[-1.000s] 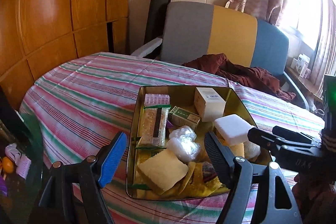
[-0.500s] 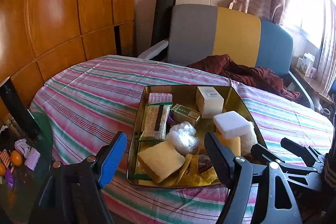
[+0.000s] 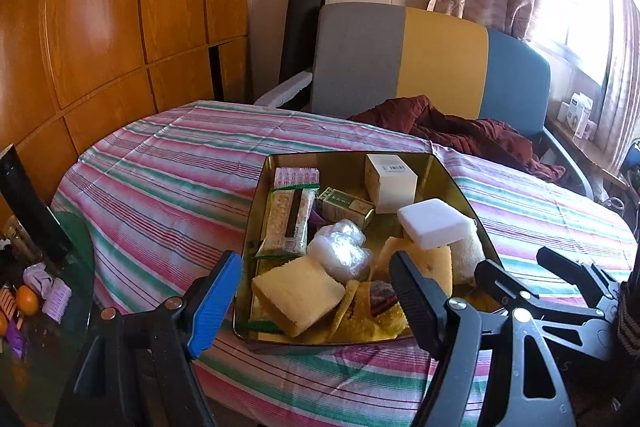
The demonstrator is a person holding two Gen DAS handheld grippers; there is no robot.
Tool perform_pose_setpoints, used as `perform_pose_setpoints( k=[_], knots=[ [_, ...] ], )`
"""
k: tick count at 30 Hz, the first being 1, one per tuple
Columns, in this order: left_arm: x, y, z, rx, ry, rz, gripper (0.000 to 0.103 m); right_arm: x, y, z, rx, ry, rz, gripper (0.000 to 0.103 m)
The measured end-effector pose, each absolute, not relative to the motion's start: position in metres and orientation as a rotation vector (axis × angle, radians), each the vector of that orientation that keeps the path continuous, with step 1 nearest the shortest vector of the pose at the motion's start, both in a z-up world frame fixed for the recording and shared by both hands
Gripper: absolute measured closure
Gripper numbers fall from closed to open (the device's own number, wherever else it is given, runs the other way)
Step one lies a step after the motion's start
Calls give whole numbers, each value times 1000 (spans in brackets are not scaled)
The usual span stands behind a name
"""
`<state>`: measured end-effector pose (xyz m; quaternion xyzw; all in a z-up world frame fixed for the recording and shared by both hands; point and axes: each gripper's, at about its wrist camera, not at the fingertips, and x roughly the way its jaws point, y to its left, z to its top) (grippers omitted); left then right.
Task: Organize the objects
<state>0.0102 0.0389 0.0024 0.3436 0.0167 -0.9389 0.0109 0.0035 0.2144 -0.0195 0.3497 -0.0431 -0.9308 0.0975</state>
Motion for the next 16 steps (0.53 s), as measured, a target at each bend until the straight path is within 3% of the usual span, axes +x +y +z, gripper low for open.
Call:
perform_pose_setpoints(
  k=[16],
  knots=[
    [8,33,-1,1092,64,-2922,30,3,206,-22,1044,-79,-2738,7]
  ],
)
